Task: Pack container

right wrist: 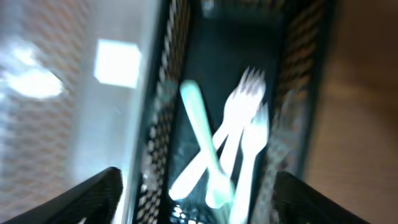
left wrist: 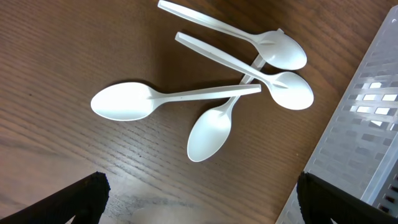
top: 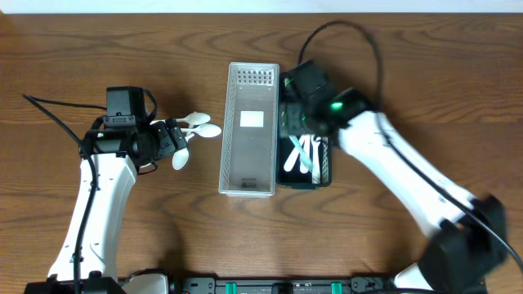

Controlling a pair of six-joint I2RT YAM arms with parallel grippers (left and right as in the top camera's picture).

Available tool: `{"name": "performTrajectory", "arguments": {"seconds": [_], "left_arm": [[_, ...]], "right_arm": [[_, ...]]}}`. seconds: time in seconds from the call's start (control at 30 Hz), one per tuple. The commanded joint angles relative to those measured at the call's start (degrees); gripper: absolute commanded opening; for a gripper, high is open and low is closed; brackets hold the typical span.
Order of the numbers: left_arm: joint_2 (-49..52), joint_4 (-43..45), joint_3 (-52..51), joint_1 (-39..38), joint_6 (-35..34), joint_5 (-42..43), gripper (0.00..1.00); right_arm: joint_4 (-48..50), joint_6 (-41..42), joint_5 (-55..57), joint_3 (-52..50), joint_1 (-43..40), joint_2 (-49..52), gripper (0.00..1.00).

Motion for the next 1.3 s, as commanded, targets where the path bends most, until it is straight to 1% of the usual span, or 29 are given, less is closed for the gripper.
{"name": "performTrajectory", "arguments": {"seconds": [0.0,0.13,0.3,0.63,0.77,0.87,1.03,1.13,1.23,1.27], "left_arm": [[0.1,-0.3,0.9,0.3,0.4,-0.1,0.98],[0.1,-0.4,0.9,0.3,0.4,-0.1,0.98],[0.1,0.8,0.9,0.3,0.4,-0.1,0.98],[0.3,0.9,0.9,0.4,0.5,-1.0,0.98],[1.6,-2.2,1.7,2.3,1.3,-2.5,0.98],[4.6,-6.3,3.6,5.3,4.2,-2.9,0.98],[12.7,-13.0,8.3,9.5,9.5,-2.8,0.98],[16.4,-14.1,10.1,9.8,10.7,-2.7,0.98],[18.6,-12.7,10.1,9.4,13.2,-2.6,0.98],[19.3,-11.9,10.1,9.3,14.6,-1.1,0.98]], "right_arm": [[-1.1,-2.2,0.9,2.4,-4.9,-7.5,0.88],[-4.1,-2.2,0.8,2.4,-12.0,-11.1,0.90],[-8.5,-2.2,0.8,2.3,-20.5,-11.3,0.94],[-13.4,-2.3,0.9,2.0,-30.9,-10.9,0.98],[-15.0,-2.3,0.9,2.0,-33.8,-10.9,0.99],[-15.2,-2.3,0.9,2.0,-35.5,-10.9,0.99],[-15.1,-2.3,2.0,2.0,-36.6,-10.6,0.99],[-15.1,-2.3,3.3,2.0,-36.6,-10.3,0.99],[-15.0,-2.3,3.4,2.0,-36.6,-10.0,0.99],[-15.0,-2.3,3.4,2.0,-36.6,-9.8,0.99]]}}
